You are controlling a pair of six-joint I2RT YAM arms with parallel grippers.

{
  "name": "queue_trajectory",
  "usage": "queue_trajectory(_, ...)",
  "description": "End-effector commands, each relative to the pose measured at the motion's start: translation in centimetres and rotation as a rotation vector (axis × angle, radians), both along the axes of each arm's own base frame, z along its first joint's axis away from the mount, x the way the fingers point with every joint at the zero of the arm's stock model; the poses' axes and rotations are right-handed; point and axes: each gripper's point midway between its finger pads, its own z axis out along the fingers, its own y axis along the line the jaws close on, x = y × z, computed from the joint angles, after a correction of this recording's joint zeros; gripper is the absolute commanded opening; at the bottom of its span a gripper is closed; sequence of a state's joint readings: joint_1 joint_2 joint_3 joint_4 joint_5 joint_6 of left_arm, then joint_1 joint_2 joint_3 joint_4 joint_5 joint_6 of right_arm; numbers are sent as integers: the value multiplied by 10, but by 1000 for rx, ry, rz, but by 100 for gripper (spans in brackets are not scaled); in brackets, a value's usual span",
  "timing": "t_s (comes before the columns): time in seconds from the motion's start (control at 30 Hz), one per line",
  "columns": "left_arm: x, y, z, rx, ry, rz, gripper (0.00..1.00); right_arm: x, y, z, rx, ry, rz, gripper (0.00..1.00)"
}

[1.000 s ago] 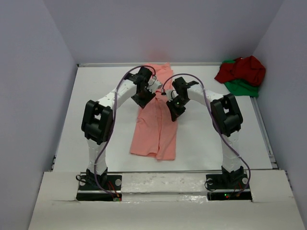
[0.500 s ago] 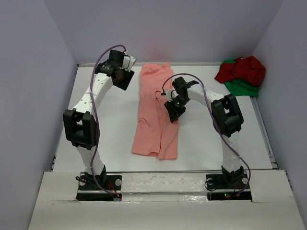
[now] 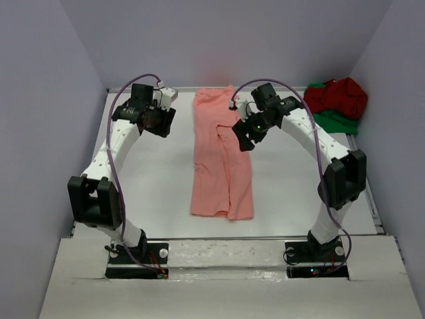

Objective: Fold and stack the t-shirts
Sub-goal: Rotate the tshirt 90 degrees, then grab the bottom of the folded rectangular tshirt with both arms

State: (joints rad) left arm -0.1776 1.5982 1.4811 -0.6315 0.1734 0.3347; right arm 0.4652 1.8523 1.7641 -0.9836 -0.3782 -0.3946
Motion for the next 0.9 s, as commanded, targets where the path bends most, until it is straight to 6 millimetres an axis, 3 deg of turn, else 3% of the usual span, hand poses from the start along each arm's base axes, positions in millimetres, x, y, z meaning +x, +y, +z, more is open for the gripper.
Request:
queue_trajectory(0.0,-35,-22,1,-111,32,-118,52,-43,-36,-37,-133,117,-35,65)
queue_trajectory(0.03,-50,-27,-14,-130,103,-142,48,-46,-41,-43,-146,109,-46,63)
queue_trajectory(0.13,-78,-29,-50,-134,277,-190,36,-79,-52,-61,-152,174,-51,39)
queue_trajectory(0.23,-99,-31,-73,-152,359,-216,24,-106,-60,-70,-151,244,-54,37)
queue_trajectory(0.33,-117,-40,-75,-186,412,-273,18,-130,-64,-75,-142,312,-46,36)
queue_trajectory(0.43,-127,-46,-76,-181,439,-311,23,-147,-67,-77,-139,364,-38,45)
queue_trajectory(0.5,-129,-48,-73,-175,429,-320,26,-156,-69,-79,-136,385,-31,45)
queue_trajectory(0.67,-141,-57,-78,-133,493,-412,26,-158,-68,-81,-135,410,-26,44)
queue_trajectory(0.73,-147,-63,-82,-117,500,-464,25,-152,-58,-81,-96,412,-11,42)
queue_trajectory(0.87,-136,-70,-75,-123,409,-463,24,-130,-44,-81,-60,369,12,37)
